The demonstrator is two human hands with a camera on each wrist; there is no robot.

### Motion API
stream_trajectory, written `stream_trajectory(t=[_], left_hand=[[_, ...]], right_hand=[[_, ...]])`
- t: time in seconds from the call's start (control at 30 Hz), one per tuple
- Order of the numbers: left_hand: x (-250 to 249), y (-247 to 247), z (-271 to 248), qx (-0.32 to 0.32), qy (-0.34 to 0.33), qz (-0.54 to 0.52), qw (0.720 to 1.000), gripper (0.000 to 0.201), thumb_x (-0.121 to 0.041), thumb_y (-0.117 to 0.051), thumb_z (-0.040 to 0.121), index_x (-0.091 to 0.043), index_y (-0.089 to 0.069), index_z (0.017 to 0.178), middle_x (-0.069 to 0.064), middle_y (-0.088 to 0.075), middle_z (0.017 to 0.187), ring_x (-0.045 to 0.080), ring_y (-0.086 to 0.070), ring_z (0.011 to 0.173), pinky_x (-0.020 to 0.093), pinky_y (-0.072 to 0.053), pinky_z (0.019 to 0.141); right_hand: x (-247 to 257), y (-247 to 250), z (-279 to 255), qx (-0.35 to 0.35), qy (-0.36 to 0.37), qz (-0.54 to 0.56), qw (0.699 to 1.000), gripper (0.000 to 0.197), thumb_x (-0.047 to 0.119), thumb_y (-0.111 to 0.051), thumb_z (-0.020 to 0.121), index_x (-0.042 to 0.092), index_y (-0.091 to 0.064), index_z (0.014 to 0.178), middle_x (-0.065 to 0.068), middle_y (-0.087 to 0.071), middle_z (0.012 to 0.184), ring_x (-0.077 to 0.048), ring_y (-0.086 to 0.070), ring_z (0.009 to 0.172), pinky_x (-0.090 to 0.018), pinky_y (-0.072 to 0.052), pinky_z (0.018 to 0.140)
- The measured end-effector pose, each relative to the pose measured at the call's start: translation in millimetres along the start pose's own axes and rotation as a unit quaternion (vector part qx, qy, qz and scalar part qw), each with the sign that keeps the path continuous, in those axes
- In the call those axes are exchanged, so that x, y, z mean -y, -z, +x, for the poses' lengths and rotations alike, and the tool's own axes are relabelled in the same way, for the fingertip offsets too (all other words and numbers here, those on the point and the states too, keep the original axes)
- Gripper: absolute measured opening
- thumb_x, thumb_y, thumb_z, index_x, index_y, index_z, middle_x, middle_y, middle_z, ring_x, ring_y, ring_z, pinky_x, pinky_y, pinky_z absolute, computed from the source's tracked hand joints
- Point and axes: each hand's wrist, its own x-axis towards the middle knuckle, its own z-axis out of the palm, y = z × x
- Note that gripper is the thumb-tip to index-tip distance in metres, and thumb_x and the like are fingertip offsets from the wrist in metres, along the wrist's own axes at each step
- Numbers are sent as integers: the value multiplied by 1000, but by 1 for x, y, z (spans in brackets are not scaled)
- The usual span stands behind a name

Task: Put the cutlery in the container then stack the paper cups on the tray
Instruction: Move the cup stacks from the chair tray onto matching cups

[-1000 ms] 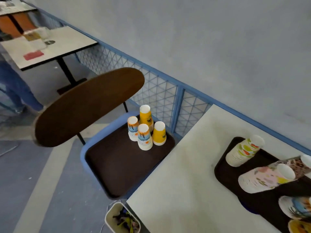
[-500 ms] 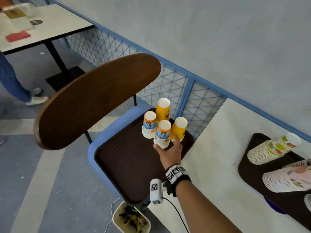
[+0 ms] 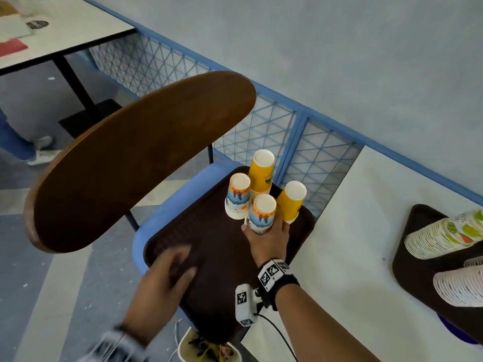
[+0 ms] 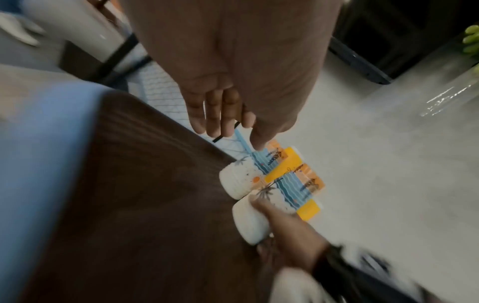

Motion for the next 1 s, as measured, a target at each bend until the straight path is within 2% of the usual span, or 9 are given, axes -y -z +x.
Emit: stream_trajectory(t=[0.1,0.2,0.3,0.37,0.43,0.5,0.7,0.87,1.0], left_hand=[[-22,-44,101,36,-17,-22,999,78,-27,-81,85,-21,-40,151,-2,-50,150,10,-48,137,36,-41,115],[-31,-77,160,78,5,-64,995,103,-28,-88,76,-18,-25,157,4,-40,158,19,-41,144,46,-37,118],[-30,-96,182,114,0,-119,986,105,-18,-90,75,-19,-22,155,3,-47,152,16,-49,136,39,-44,110],[-26,-105,188,110,-1,-119,987,106,-19,-92,73,-25,-24,154,0,-53,147,13,-54,131,39,-47,107],[-21,-111,189,102,3,-116,988,105,-33,-93,68,-36,-29,151,-8,-58,142,12,-58,129,45,-48,107],[-20,-115,186,92,6,-89,992,93,-44,-89,71,-41,-34,145,-13,-62,136,11,-60,124,42,-49,105],[-32,-119,166,46,5,-89,995,74,-34,-88,76,-30,-46,137,-10,-66,123,6,-61,109,27,-46,91],[-46,-113,137,18,4,-65,998,73,-38,-87,77,-28,-48,138,-6,-67,127,6,-62,108,29,-48,91],[-65,-102,107,24,-7,-55,998,70,-39,-87,75,-32,-50,134,-11,-68,122,7,-65,109,32,-50,96]], right_hand=[[-6,4,-5,23,17,47,999,81,39,-88,68,34,-44,136,11,-56,135,-16,-56,126,-45,-50,105],[-6,13,-7,60,15,55,997,76,34,-87,73,37,-42,135,18,-61,126,-9,-61,116,-27,-48,98],[-4,20,-5,77,18,53,995,80,33,-87,75,35,-41,139,16,-62,127,-6,-61,113,-22,-43,94],[-3,22,-5,81,20,53,995,81,33,-87,75,33,-41,141,17,-62,126,-2,-59,111,-21,-43,94],[-4,23,-4,80,24,49,995,79,34,-86,75,32,-42,140,18,-62,124,0,-59,108,-20,-43,93],[-3,23,-4,79,30,42,996,74,35,-86,75,33,-44,135,17,-63,123,-3,-61,109,-20,-43,91],[-2,32,-6,86,41,35,995,69,29,-88,72,31,-48,129,11,-65,124,-8,-63,114,-23,-47,96],[0,65,-16,96,37,54,993,71,28,-89,71,32,-49,130,14,-64,125,1,-57,107,-22,-46,97],[3,103,-34,99,33,62,993,67,34,-88,70,34,-52,126,16,-67,119,-1,-64,106,-22,-51,93]])
